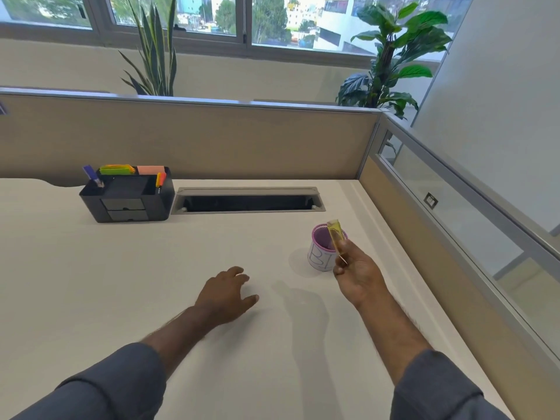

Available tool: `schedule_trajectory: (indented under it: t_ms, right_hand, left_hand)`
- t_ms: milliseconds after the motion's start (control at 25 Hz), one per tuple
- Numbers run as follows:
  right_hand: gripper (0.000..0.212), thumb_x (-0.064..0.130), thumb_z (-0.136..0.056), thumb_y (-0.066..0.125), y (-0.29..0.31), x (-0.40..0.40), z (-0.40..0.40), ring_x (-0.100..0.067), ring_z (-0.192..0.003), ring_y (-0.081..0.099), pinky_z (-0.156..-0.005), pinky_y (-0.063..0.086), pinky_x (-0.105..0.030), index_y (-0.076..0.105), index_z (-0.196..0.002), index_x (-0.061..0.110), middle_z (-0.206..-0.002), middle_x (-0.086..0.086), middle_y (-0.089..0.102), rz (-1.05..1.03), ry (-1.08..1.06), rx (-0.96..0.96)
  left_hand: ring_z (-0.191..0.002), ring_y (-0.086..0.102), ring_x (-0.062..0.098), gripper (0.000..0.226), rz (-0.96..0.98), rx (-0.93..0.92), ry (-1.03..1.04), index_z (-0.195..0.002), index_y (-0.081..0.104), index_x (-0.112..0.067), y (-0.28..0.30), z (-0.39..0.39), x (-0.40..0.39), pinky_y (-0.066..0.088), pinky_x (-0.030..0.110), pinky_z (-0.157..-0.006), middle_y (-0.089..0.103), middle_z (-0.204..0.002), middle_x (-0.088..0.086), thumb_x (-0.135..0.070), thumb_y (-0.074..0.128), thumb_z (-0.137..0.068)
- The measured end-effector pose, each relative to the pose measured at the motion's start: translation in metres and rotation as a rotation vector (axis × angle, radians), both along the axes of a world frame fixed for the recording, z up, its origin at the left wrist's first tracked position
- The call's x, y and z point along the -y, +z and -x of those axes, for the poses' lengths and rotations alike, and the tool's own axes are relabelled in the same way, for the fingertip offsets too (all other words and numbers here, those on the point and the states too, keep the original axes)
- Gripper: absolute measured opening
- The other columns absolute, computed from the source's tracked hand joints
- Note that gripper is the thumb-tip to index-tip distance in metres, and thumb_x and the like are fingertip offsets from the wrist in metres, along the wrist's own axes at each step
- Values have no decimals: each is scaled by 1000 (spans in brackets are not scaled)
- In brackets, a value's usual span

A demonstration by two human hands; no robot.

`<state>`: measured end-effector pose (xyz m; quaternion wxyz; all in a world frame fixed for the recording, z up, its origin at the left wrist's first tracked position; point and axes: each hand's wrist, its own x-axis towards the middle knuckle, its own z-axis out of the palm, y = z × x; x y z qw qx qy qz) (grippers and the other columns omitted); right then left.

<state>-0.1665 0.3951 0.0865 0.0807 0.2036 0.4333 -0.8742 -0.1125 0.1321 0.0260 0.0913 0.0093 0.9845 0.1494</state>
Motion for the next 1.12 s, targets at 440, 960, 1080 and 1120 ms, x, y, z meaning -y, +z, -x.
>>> schedule_trajectory:
  t_ms: [440, 960, 1080, 1120]
  right_hand:
    - [20, 0, -89, 59, 0, 65, -35, -16, -70, 60, -58, 53, -18, 64, -106, 10, -88, -9, 68, 118, 101, -72]
    - [30, 11, -90, 65, 19, 154, -79, -24, -81, 64, -70, 53, -34, 62, -119, 18, -102, -12, 69, -425, 304, -223]
    - [30, 9, -90, 64, 24, 176, -95, -23, -77, 66, -63, 56, -26, 62, -117, 21, -90, -9, 69, -613, 344, -396]
    - [30, 8, -89, 65, 24, 181, -101, -23, -76, 66, -62, 56, -24, 62, -116, 21, -88, -9, 69, -652, 351, -444]
  left_hand:
    - [-87, 56, 20, 21, -118, 286, 178, -96, 52, -34, -6, -64, 63, 52, 31, -82, 44, -107, -1, -22, 62, -81]
    - [-79, 69, 25, 18, -1246, -57, 658, -95, 65, -10, 59, -66, 92, 56, 39, -80, 74, -108, 21, -26, 72, -88]
    - [-97, 71, 27, 32, -1478, 6, 728, -106, 66, -7, 77, -66, 96, 55, 37, -85, 77, -107, 9, -33, 70, -88]
    - [-100, 70, 27, 34, -1524, 23, 743, -109, 66, -7, 81, -68, 97, 54, 37, -86, 78, -107, 8, -35, 69, -88]
